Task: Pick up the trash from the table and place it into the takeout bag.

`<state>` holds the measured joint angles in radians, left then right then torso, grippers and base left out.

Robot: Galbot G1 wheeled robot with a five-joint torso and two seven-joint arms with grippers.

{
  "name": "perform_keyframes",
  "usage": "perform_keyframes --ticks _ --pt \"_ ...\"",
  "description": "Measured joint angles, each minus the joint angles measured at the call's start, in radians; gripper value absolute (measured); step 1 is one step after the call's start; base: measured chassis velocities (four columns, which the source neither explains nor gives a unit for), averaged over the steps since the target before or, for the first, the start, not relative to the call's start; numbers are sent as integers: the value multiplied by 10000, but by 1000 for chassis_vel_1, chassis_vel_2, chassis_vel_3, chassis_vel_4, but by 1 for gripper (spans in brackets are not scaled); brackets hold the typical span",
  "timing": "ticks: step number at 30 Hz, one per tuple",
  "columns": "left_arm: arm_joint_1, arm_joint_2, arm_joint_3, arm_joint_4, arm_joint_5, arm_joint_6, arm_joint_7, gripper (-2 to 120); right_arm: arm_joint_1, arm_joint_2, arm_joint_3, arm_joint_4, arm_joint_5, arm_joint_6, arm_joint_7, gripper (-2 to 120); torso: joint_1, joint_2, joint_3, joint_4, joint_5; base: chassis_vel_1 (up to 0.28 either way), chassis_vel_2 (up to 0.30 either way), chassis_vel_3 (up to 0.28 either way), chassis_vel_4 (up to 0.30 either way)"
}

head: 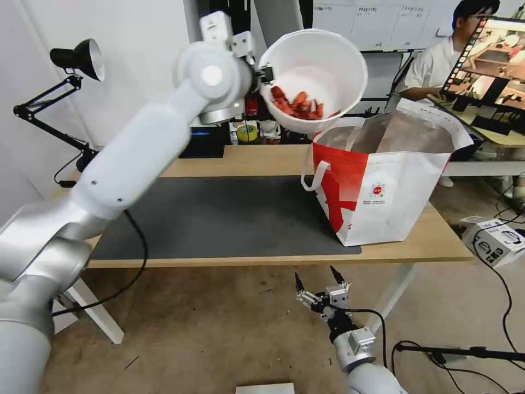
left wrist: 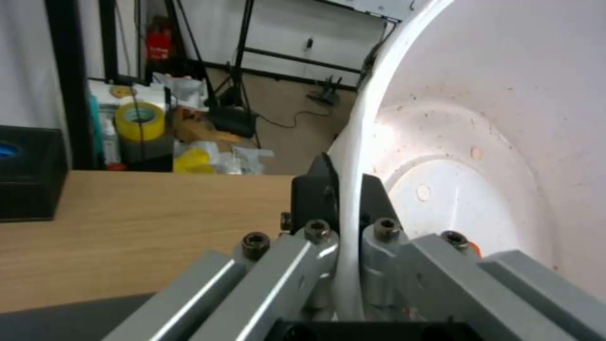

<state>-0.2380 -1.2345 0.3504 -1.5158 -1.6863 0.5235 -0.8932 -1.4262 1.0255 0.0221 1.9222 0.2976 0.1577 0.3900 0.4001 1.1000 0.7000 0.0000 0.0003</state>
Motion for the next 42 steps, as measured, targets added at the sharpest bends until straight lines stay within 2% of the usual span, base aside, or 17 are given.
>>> perform_keyframes --ticks 4,16,22,29,32,42 --pt "-44 -683 347 583 373 -280 0 0 -56 64 18 -15 -41 4 -4 100 0 0 0 -1 0 0 0 0 0" --pt "98 -1901 850 1403 1453 -1004 101 0 -184 121 238 -5 -89 71 -33 100 -1 0 -1 0 -1 0 0 0 0" --pt "127 -2526 1256 2061 2457 -1463 70 0 -203 151 269 -2 -95 107 -39 100 0 0 -1 0 0 0 0 0 0" --pt "304 -2551 1814 2107 3402 -1807 176 0 -202 163 270 6 -96 129 -44 100 0 0 -1 0 -2 0 0 0 0" --pt "486 -2303 2125 1702 3668 -1918 436 0 -186 170 278 -12 -97 152 -48 100 -1 0 -1 1 -3 0 0 0 0" --pt "448 -1878 2542 1084 3403 -1594 861 0 -184 235 292 -69 -119 175 -50 100 -1 0 0 1 -3 0 0 0 0"
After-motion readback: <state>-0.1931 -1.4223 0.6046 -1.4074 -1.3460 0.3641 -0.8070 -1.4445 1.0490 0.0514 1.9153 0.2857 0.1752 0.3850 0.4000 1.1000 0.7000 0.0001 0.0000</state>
